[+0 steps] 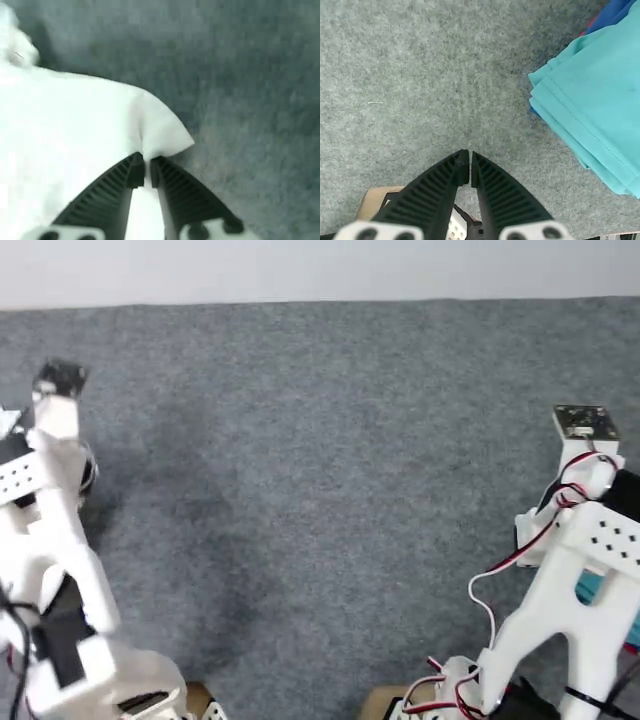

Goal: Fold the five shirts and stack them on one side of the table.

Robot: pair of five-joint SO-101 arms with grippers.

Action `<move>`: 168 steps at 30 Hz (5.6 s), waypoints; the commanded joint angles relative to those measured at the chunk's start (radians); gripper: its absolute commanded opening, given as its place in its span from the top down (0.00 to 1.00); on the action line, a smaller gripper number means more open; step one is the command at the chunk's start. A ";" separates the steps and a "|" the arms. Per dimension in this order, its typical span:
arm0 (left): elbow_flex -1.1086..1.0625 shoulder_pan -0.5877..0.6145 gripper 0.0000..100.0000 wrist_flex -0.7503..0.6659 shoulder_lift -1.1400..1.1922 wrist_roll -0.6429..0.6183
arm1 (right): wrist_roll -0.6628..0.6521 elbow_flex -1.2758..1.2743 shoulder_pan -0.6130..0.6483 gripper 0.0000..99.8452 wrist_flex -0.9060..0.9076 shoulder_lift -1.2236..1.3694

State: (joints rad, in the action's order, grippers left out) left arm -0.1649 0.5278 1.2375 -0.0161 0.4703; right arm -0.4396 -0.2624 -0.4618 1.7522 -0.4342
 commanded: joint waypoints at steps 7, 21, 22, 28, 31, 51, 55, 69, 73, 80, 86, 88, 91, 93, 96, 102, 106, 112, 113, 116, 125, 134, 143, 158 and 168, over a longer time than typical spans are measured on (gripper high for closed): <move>0.096 -0.270 1.00 0.014 -0.353 -0.161 | 0.011 0.005 0.007 0.99 0.044 -0.058; 0.096 -0.974 1.00 0.253 -0.557 -0.166 | 0.009 -0.015 0.010 0.99 0.042 -0.148; 0.096 -1.019 1.00 0.304 -0.562 -0.166 | 0.009 -0.029 0.010 0.99 0.042 -0.148; 0.070 -1.079 1.00 0.520 -0.603 -0.161 | 0.008 -0.100 0.010 0.99 0.042 -0.150; -0.016 -0.997 1.00 0.520 -0.709 -0.117 | 0.008 -0.100 0.013 0.99 0.041 -0.150; -0.519 -0.063 1.00 0.519 -1.132 0.311 | 0.008 -0.098 0.340 0.99 -0.151 -0.130; -0.561 0.186 1.00 0.516 -1.131 0.425 | 0.009 -0.046 0.390 0.99 -0.166 -0.039; -0.773 0.594 1.00 0.414 -1.129 0.529 | 0.011 0.595 0.736 0.99 -0.130 0.602; -0.786 0.626 1.00 0.419 -1.132 0.528 | 0.009 0.829 0.805 0.98 -0.125 0.816; -0.786 0.631 1.00 0.420 -1.134 0.526 | 0.008 1.198 0.903 0.91 -0.133 1.112; -0.786 0.626 1.00 0.420 -1.134 0.525 | -0.126 1.473 0.984 0.87 -0.148 1.300; -0.786 0.626 1.00 0.422 -1.134 0.525 | -0.157 1.545 1.007 0.87 -0.143 1.349; -0.786 0.624 1.00 0.422 -1.134 0.525 | -0.160 1.625 1.038 0.87 -0.140 1.414; -0.786 0.624 1.00 0.420 -1.134 0.525 | -0.160 1.659 1.046 0.87 -0.140 1.437; -0.783 0.626 1.00 0.416 -1.134 0.523 | -0.157 1.694 1.041 0.87 -0.124 1.449; -0.710 0.667 1.00 0.400 -1.135 0.428 | -0.157 1.749 1.044 0.87 -0.008 1.452; -0.679 0.690 1.00 0.377 -1.134 0.390 | -0.157 1.777 1.047 0.87 -0.007 1.458; -0.680 0.686 1.00 0.381 -1.134 0.388 | -0.164 1.768 1.141 0.86 -0.022 1.461; -0.682 0.686 1.00 0.381 -1.134 0.388 | -0.170 1.768 1.162 0.86 -0.024 1.468; -0.682 0.687 1.00 0.381 -1.134 0.388 | -0.265 1.775 1.216 0.86 -0.022 1.506; -0.676 0.632 1.00 0.388 -1.135 0.387 | -0.259 1.777 1.239 0.86 0.012 1.469; -0.676 0.614 1.00 0.457 -1.135 0.387 | -0.365 1.771 1.363 0.86 -0.010 1.477; -0.680 0.614 1.00 0.454 -1.135 0.387 | -0.502 1.775 1.414 0.86 -0.194 1.636; -0.682 0.615 1.00 0.479 -1.135 0.373 | -0.512 1.777 1.425 0.88 -0.383 1.759; -0.674 0.608 1.00 0.479 -1.135 0.322 | -0.594 1.900 1.326 0.99 -0.275 1.758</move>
State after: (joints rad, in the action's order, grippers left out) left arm -0.8800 1.1416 1.7070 -1.1408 0.8017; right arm -0.9935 1.5482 0.9129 1.4254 1.3456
